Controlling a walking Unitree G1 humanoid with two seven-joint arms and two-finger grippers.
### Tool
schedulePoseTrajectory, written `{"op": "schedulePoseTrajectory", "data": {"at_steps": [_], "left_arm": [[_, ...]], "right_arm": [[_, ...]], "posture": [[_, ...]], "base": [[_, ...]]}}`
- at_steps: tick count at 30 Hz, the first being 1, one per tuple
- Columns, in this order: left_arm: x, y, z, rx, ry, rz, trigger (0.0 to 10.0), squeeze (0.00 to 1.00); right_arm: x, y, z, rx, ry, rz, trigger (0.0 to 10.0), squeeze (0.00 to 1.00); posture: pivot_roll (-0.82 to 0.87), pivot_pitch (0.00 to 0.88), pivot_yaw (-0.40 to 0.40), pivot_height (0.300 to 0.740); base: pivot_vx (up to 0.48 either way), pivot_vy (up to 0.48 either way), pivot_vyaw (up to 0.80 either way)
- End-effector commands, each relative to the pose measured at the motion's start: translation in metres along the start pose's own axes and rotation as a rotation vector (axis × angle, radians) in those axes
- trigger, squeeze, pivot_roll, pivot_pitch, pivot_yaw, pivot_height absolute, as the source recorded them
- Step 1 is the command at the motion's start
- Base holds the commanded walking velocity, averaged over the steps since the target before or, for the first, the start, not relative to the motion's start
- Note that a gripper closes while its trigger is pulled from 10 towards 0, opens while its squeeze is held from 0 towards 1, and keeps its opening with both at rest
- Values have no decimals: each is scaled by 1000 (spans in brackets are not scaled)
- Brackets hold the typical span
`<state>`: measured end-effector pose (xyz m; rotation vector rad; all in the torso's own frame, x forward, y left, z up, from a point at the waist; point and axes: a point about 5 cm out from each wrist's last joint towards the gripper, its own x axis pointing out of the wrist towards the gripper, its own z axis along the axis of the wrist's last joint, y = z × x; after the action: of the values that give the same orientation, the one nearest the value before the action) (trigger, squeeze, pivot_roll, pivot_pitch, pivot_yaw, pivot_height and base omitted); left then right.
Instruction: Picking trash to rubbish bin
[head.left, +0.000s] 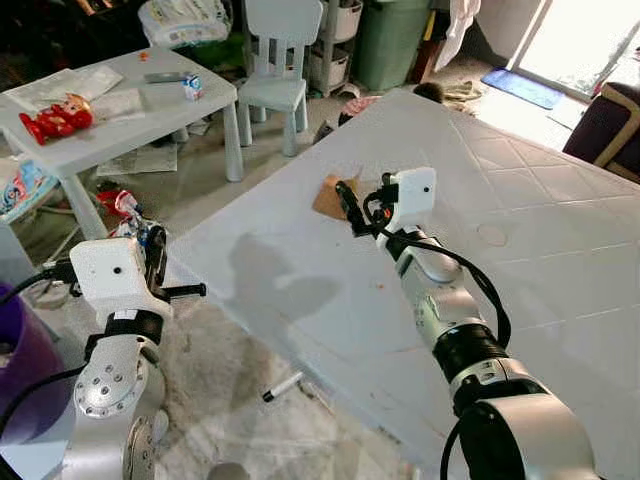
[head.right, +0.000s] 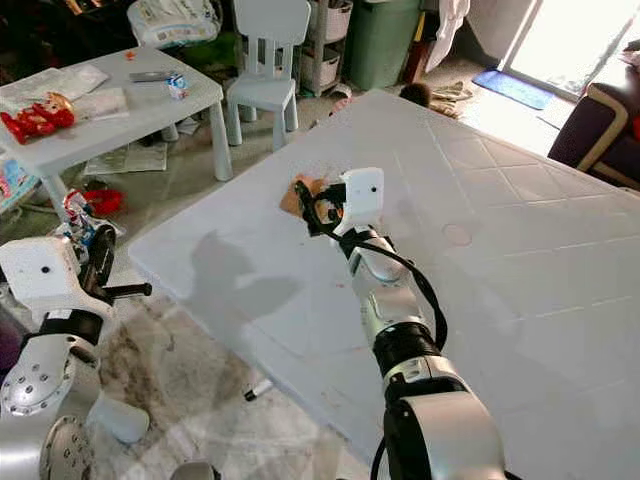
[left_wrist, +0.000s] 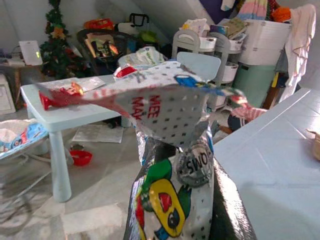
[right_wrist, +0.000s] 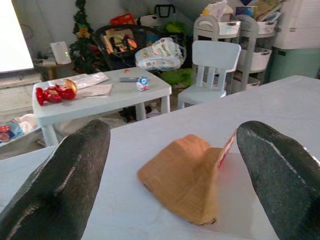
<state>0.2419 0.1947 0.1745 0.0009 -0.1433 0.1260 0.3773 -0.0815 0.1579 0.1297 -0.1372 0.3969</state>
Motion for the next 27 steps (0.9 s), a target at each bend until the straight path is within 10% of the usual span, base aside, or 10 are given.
{"op": "schedulePoseTrajectory", "data": {"at_steps": [1,12,13,14,27], "left_arm": [[-2,-1,1,2,6,0,0,0],[-13,5,-1,26,33,11,0,0],[-15,6,-2,27,36,12,0,0],[-17,6,-2,29,41,12,0,0],[-48,8,-5,38,104,27,0,0]], "right_arm": [[1,-3,5,3,-13,-7,10000,1000],[6,-1,0,19,49,-22,10000,1000],[7,0,-1,18,62,-23,10000,714],[8,0,-2,14,75,-28,10000,8],[17,5,-7,-105,189,-134,10000,0]], "posture": [[287,102,-114,740],[316,124,-116,740],[321,129,-116,740],[325,132,-117,740],[383,163,-126,740]], "base": [[0,0,0],[0,0,0],[0,0,0],[0,0,0],[0,0,0]]}}
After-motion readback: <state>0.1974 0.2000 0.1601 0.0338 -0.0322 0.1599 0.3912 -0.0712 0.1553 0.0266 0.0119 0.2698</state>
